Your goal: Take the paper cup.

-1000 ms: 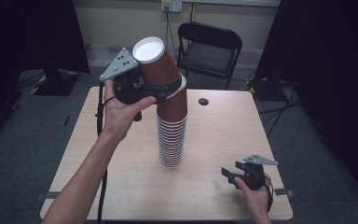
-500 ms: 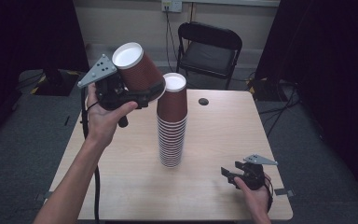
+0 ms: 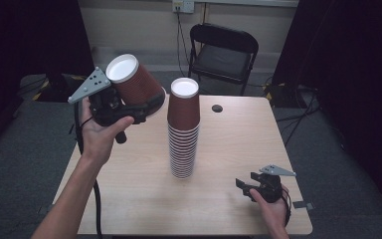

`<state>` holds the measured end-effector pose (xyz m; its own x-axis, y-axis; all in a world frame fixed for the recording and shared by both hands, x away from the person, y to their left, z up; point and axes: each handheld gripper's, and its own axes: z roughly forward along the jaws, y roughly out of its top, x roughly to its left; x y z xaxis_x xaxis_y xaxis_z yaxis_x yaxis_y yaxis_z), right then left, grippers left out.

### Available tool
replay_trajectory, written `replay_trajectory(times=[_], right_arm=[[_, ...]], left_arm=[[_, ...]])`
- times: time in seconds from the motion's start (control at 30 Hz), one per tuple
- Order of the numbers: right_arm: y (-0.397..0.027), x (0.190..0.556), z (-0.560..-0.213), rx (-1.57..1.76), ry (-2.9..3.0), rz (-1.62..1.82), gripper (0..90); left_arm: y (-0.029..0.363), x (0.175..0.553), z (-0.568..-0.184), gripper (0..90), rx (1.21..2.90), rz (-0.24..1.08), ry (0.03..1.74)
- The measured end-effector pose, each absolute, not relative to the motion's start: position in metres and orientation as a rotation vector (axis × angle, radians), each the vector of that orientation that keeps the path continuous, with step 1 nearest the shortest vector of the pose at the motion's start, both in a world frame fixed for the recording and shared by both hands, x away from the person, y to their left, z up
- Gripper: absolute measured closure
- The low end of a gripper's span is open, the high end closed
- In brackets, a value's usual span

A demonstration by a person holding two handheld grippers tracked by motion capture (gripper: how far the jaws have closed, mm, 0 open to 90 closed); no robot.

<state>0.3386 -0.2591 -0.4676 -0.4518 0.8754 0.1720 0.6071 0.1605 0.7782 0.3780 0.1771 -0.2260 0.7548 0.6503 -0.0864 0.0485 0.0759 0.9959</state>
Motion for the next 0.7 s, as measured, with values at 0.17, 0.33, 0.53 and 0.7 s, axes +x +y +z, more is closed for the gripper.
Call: replay_trajectory(times=[0.17, 0.33, 0.53, 0.7], right_arm=[[-0.258, 0.338, -0.467, 1.42, 2.13, 1.18, 28.6], [-0.255, 0.337, -0.467, 1.403, 2.131, 1.182, 28.7], [-0.252, 0.336, -0.466, 1.384, 2.136, 1.184, 28.9], [-0.251, 0.336, -0.465, 1.376, 2.133, 1.189, 29.1]], left_arm=[[0.183, 0.375, -0.235, 11.9, 1.46, 0.449, 0.635], [0.185, 0.373, -0.243, 11.9, 1.469, 0.415, 0.649], [0.191, 0.37, -0.259, 11.9, 1.482, 0.353, 0.684], [0.193, 0.367, -0.272, 11.9, 1.488, 0.32, 0.715]])
